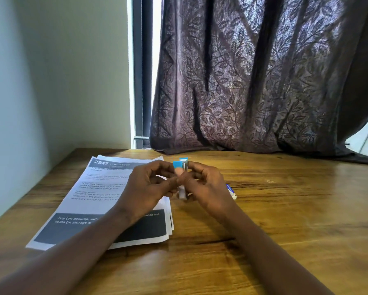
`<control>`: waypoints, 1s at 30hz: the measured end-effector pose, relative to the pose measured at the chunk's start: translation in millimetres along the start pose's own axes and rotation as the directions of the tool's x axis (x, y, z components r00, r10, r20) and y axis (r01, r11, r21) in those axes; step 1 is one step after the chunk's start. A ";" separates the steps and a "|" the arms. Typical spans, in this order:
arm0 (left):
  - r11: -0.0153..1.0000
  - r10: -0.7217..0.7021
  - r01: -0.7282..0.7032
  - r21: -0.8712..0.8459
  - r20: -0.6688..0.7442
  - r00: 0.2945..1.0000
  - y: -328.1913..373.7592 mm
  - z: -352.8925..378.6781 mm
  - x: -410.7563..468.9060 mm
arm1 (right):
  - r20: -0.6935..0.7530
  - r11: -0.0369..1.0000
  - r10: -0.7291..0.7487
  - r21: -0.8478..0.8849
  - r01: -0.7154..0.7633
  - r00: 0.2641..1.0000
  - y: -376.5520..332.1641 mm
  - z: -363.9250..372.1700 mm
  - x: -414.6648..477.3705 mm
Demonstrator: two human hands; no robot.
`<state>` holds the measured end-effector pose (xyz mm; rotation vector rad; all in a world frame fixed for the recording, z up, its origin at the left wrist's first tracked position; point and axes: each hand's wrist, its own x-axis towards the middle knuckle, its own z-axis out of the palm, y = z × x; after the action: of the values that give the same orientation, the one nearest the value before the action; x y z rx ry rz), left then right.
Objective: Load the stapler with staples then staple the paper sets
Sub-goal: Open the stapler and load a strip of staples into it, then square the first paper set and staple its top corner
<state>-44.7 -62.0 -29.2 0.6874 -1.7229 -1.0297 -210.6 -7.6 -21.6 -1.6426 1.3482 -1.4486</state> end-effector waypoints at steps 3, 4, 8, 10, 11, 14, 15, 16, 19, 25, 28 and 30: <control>0.996 0.010 -0.013 0.085 0.035 0.999 -3.1 1.3 -0.5 | -0.032 0.985 -0.070 -0.159 0.064 0.997 3.4 1.8 0.2; 0.995 0.010 -0.014 0.094 0.039 0.999 -4.4 1.6 -0.5 | -0.043 0.983 -0.084 -0.170 0.076 0.996 4.0 1.9 1.0; 0.993 0.014 -0.019 0.118 0.049 0.999 -5.6 1.2 -0.4 | -0.055 0.984 -0.125 -0.138 0.116 0.991 3.7 0.6 1.2; 0.993 0.015 -0.021 0.113 0.056 0.998 -5.1 1.4 -0.6 | -0.056 0.983 -0.133 -0.132 0.125 0.990 3.6 -0.9 1.0; 0.993 0.015 -0.021 0.115 0.056 0.998 -4.6 1.7 -1.0 | -0.053 0.981 -0.140 -0.140 0.132 0.989 3.3 -1.4 0.8; 0.993 0.018 -0.023 0.116 0.046 0.999 -3.8 2.9 -1.9 | -0.052 0.966 -0.178 -0.197 0.165 0.983 4.0 -2.5 0.8; 0.993 0.019 -0.023 0.117 0.039 0.999 -3.7 3.3 -2.0 | -0.058 0.960 -0.192 -0.217 0.175 0.980 4.3 -2.9 0.8; 0.992 0.020 -0.024 0.122 0.037 0.999 -3.6 3.5 -2.0 | -0.065 0.956 -0.202 -0.230 0.183 0.977 4.9 -3.1 1.0; 0.986 0.034 -0.040 0.163 0.043 0.999 -0.7 3.3 -2.0 | -0.097 0.957 -0.201 -0.230 0.175 0.975 6.2 -0.2 0.9; 0.779 0.155 -0.206 0.592 0.137 0.978 10.9 -13.8 1.1 | -0.164 0.881 -0.168 -0.467 0.073 0.972 11.2 -6.7 3.8; 0.340 0.235 -0.185 0.922 0.107 0.966 22.2 -34.9 6.0 | -0.118 0.697 -0.097 -0.717 -0.017 0.988 15.2 -12.1 6.1; 0.287 0.222 -0.052 0.957 -0.014 0.975 27.0 -54.2 9.0 | -0.094 0.587 -0.007 -0.807 -0.072 0.996 17.9 -12.8 6.6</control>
<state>2.9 -73.9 7.5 1.2783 -2.1278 0.3765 -228.9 -17.1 -31.7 -2.0653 2.3107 -0.8838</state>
